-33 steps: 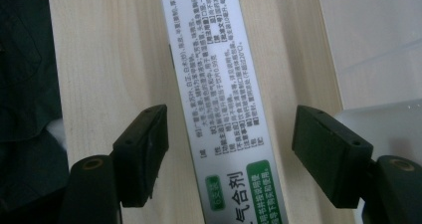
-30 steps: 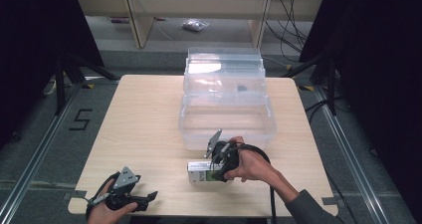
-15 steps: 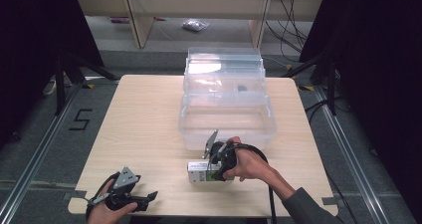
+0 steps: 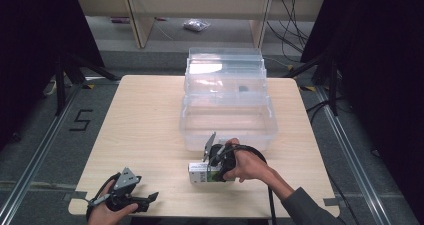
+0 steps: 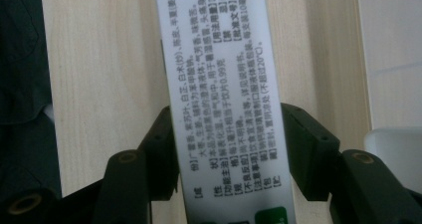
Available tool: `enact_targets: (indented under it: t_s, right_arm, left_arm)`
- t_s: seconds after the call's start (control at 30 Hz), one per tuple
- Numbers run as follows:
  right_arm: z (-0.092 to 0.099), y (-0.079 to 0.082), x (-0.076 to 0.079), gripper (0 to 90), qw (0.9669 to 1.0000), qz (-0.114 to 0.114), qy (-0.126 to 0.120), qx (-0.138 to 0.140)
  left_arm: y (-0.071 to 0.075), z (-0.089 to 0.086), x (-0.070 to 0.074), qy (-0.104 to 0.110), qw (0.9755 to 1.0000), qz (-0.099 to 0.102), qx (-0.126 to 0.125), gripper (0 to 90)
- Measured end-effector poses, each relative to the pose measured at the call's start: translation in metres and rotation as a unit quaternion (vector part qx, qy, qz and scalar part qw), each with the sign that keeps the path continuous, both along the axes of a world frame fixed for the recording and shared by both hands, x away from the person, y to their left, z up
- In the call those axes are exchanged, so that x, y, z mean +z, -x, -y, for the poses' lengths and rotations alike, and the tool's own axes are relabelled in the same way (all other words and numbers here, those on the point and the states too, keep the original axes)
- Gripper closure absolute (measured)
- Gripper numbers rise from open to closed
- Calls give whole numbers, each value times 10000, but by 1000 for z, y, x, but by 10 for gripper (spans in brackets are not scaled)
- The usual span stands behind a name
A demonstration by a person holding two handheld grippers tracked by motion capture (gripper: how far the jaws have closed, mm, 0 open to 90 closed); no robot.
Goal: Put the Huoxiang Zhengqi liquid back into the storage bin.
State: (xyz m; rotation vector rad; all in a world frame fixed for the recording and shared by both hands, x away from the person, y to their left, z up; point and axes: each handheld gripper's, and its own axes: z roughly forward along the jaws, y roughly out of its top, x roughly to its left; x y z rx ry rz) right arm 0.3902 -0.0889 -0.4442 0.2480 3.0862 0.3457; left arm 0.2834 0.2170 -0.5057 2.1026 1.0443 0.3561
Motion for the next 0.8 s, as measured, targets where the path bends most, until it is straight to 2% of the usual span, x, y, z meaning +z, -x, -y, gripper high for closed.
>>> enact_targets:
  t_s: [0.1, 0.13, 0.17, 0.2, 0.3, 0.4, 0.47, 0.5, 0.53, 0.63, 0.67, 0.7, 0.8]
  right_arm:
    - [-1, 0, -1, 501, 10000, 5, 53, 15]
    - [-1, -3, -2, 508, 9999, 31, -32, 160]
    - [-1, -3, -2, 508, 9999, 31, -32, 160]
    - [-1, -4, -3, 524, 9995, 50, -25, 301]
    - [-2, -3, -4, 566, 9996, 13, -12, 267]
    - [-3, -2, -2, 591, 9991, 69, 80, 402]
    - [-4, 0, -1, 599, 9993, 68, 144, 333]
    - [-5, -3, -2, 607, 9984, 143, 102, 541]
    - [-5, -1, -1, 612, 9990, 104, 159, 409]
    - [-8, 0, 0, 635, 9987, 129, 247, 419]
    - [-9, -1, 0, 641, 9979, 156, 234, 579]
    - [-9, 0, 1, 642, 9986, 122, 276, 431]
    - [-10, 0, 0, 646, 9982, 119, 259, 532]
  left_arm:
    - [0, 0, 0, 4, 10000, -16, 23, 160]
    - [0, 0, 0, 2, 10000, -15, 17, 160]
    - [0, 0, 0, 2, 10000, -15, 17, 160]
    - [0, 0, 0, -11, 10000, -4, 2, 160]
    - [0, 0, 0, -1, 10000, -17, 20, 160]
    - [0, 0, 0, -1, 10000, -13, 8, 160]
    - [0, 1, 0, 23, 10000, 13, 41, 160]
    - [0, 0, 0, -9, 10000, -30, 5, 160]
    - [0, 0, 1, 1, 10000, -31, 12, 160]
    - [0, 0, 0, 13, 10000, -3, 25, 160]
    - [0, 0, 0, 15, 10000, -6, 25, 160]
    - [0, 0, 1, 4, 10000, -28, 8, 160]
    - [0, 0, 0, -13, 10000, 29, 25, 160]
